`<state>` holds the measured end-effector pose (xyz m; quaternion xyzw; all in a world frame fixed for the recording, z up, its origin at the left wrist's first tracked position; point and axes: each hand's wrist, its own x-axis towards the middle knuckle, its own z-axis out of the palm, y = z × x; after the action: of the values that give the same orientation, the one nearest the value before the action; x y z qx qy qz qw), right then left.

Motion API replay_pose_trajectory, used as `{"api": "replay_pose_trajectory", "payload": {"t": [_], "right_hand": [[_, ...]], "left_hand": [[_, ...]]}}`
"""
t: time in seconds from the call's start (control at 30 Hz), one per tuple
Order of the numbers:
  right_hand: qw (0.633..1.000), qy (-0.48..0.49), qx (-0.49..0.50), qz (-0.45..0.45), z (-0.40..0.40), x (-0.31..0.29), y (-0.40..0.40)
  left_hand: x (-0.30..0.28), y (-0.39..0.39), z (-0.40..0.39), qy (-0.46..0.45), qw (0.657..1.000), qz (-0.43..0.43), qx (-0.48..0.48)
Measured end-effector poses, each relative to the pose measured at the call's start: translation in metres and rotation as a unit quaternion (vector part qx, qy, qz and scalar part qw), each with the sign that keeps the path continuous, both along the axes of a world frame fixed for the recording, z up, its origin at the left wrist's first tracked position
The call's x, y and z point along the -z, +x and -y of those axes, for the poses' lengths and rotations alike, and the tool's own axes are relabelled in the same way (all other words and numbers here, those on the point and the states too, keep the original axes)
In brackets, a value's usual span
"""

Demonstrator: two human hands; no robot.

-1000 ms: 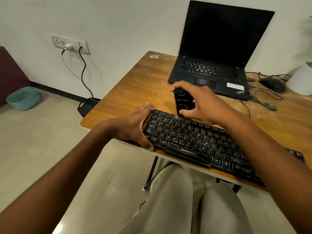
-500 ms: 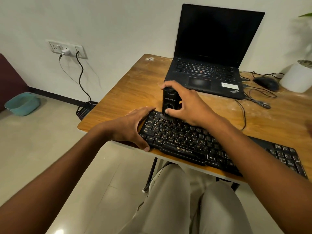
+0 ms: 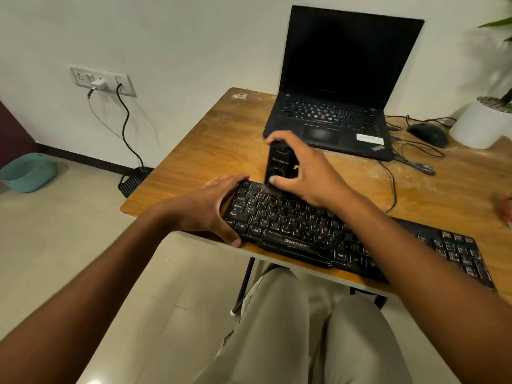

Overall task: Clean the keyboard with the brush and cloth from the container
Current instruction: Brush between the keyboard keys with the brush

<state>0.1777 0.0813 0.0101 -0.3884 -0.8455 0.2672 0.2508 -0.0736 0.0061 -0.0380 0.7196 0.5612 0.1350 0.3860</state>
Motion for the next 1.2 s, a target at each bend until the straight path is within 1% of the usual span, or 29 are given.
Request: {"api": "replay_pose_trajectory", "payload": {"t": [0.1,0.17,0.23,0.33,0.4,0.47,0.57,0.63,0.67,0.7,0.77,0.8,0.83,0.9,1.03,1.07,1.1,1.13,1.2], "right_hand": [[0.997,0.013,-0.002,0.079,0.000,-0.011,0.024],[0.994,0.010,-0.009,0.111,-0.002,-0.021,0.032],[0.996,0.024,-0.002,0.091,-0.003,-0.025,0.024],[1.000,0.017,0.005,-0.007,0.000,-0.015,-0.005],[0.999,0.002,-0.004,-0.037,0.003,-0.004,-0.017],[1.000,0.010,-0.014,-0.005,0.002,-0.001,-0.013],[0.994,0.016,-0.029,0.108,-0.005,-0.016,0.005],[0.988,0.032,-0.028,0.151,-0.008,-0.026,0.010],[0.989,0.043,-0.025,0.141,-0.008,-0.028,0.007],[0.992,0.045,-0.021,0.112,-0.006,-0.027,0.002],[0.999,0.017,-0.014,0.029,-0.001,-0.018,-0.014],[1.000,0.003,-0.015,-0.001,0.002,-0.012,-0.021],[1.000,0.000,-0.018,-0.012,0.004,-0.007,-0.026],[0.999,0.016,-0.023,0.016,0.004,-0.003,-0.024],[0.988,0.036,-0.041,0.146,-0.005,-0.023,-0.001],[0.984,0.043,-0.037,0.167,-0.008,-0.028,0.002],[0.984,0.052,-0.032,0.169,-0.009,-0.032,0.003],[0.987,0.059,-0.027,0.149,-0.009,-0.034,0.001],[0.996,0.047,-0.024,0.074,-0.004,-0.031,-0.009]], "left_hand": [[0.001,-0.001,-0.001,-0.003,1.000,0.004,0.001],[0.002,-0.001,-0.001,0.000,1.000,0.004,0.001],[0.002,0.000,-0.001,0.003,1.000,0.001,0.000],[0.001,0.000,0.000,0.001,1.000,0.001,-0.003],[0.001,0.000,0.000,-0.002,1.000,0.005,-0.004],[0.001,-0.001,0.000,-0.007,1.000,0.010,-0.003],[0.001,-0.002,0.000,-0.006,1.000,0.011,-0.002],[0.002,-0.002,-0.001,-0.006,1.000,0.014,-0.002],[0.002,-0.002,-0.001,-0.007,1.000,0.016,-0.002],[0.002,-0.002,-0.001,-0.008,1.000,0.019,-0.003],[0.003,-0.001,-0.001,-0.011,0.999,0.033,-0.008],[0.003,-0.001,-0.001,-0.013,0.999,0.043,-0.013],[0.003,-0.002,-0.001,-0.017,0.998,0.051,-0.018],[0.003,-0.002,-0.001,-0.024,0.998,0.058,-0.022],[0.003,-0.001,-0.001,-0.023,0.999,0.043,-0.022],[0.003,-0.001,-0.001,-0.024,0.999,0.043,-0.021],[0.004,-0.001,-0.001,-0.026,0.998,0.045,-0.022],[0.003,-0.002,-0.001,-0.029,0.998,0.047,-0.023],[0.003,-0.001,-0.001,-0.032,0.998,0.049,-0.024]]}}
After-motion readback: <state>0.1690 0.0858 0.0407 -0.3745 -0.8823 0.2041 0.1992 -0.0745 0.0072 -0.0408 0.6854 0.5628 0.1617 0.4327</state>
